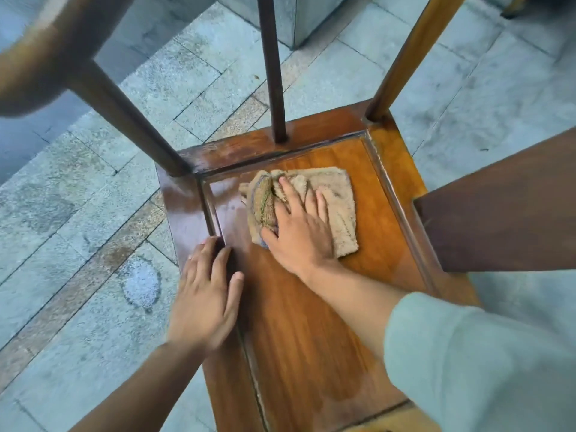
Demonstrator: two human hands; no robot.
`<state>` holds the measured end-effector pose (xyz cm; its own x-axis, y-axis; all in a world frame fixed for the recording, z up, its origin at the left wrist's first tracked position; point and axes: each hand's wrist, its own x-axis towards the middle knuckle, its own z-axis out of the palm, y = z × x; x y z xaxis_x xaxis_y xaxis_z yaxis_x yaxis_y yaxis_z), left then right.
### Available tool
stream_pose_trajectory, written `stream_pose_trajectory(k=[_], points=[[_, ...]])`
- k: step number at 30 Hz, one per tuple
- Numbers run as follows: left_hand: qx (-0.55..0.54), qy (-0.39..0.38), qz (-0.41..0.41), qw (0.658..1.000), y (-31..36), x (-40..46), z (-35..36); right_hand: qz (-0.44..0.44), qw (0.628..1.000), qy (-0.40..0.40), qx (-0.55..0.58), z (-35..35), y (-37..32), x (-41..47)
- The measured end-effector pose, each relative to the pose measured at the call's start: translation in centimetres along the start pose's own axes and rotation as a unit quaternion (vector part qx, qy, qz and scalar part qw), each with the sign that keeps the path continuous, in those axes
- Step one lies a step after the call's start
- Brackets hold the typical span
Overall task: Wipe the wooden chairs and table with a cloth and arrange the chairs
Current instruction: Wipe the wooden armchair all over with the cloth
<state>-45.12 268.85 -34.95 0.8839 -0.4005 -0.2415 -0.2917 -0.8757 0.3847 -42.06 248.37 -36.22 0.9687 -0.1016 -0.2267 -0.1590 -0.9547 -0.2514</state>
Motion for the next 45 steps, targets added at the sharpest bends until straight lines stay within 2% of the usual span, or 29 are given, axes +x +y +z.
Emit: stream_pose_trajectory(k=[2,5,6,8,10,12,14,16,18,20,22,25,28,32,33,37,39,40,44,45], points=[[0.028,-0.003,-0.013,1.000,0.1,-0.2,0.6,-0.058,0.998,-0.012,-0.016,0.8,-1.1,-1.4],[0.087,-0.018,-0.010,0.996,-2.0,-2.1,0.9,-0.237,0.967,-0.079,-0.042,2.3,-1.0,-7.3],[0.095,-0.020,-0.004,0.995,-2.3,-2.9,1.5,-0.269,0.956,-0.105,-0.057,2.4,0.4,-9.5],[0.090,-0.014,0.003,0.996,-1.6,-4.1,2.9,-0.269,0.949,-0.131,-0.102,2.1,5.1,-13.0],[0.078,-0.012,-0.001,0.997,-0.3,-4.3,4.1,-0.188,0.965,-0.132,-0.124,1.1,10.6,-15.5],[0.082,-0.014,-0.010,0.996,0.7,-4.1,4.5,-0.050,0.981,-0.144,-0.120,-0.2,14.4,-17.6],[0.090,-0.016,-0.016,0.996,1.4,-4.1,4.5,0.058,0.980,-0.148,-0.123,-1.0,15.4,-18.7],[0.110,-0.037,0.005,0.993,2.5,-4.2,4.9,0.148,0.975,-0.134,-0.095,0.0,13.3,-19.0],[0.118,-0.064,0.033,0.990,4.0,-4.6,5.4,0.278,0.955,-0.099,-0.034,1.0,9.4,-20.0],[0.129,-0.087,0.048,0.987,5.4,-5.1,5.8,0.405,0.911,-0.063,0.045,2.0,6.4,-21.1],[0.137,-0.115,0.078,0.981,7.2,-5.6,6.0,0.475,0.875,-0.047,0.081,1.8,6.3,-22.1],[0.159,-0.128,0.111,0.973,8.5,-4.8,5.8,0.511,0.852,-0.013,0.107,0.9,8.0,-21.1],[0.182,-0.125,0.155,0.963,8.8,-2.9,5.0,0.546,0.819,0.063,0.164,0.2,9.7,-18.8],[0.196,-0.131,0.238,0.942,10.4,0.7,4.7,0.613,0.772,0.143,0.086,-0.1,12.3,-17.7],[0.197,-0.132,0.249,0.939,11.1,1.8,4.7,0.613,0.771,0.150,0.079,-0.1,12.6,-17.7],[0.225,-0.141,0.265,0.927,13.4,4.4,4.8,0.548,0.823,0.142,0.035,0.7,15.3,-19.6],[0.231,-0.149,0.278,0.920,14.1,4.5,4.6,0.532,0.838,0.117,0.016,1.2,16.3,-20.6],[0.229,-0.151,0.283,0.919,14.2,4.8,4.5,0.538,0.835,0.111,0.016,1.4,16.4,-20.8],[0.234,-0.152,0.340,0.898,14.5,7.8,3.7,0.613,0.775,0.140,0.063,1.7,13.0,-18.0],[0.230,-0.144,0.353,0.895,14.5,8.5,3.7,0.612,0.775,0.144,0.068,1.7,12.1,-17.6]])
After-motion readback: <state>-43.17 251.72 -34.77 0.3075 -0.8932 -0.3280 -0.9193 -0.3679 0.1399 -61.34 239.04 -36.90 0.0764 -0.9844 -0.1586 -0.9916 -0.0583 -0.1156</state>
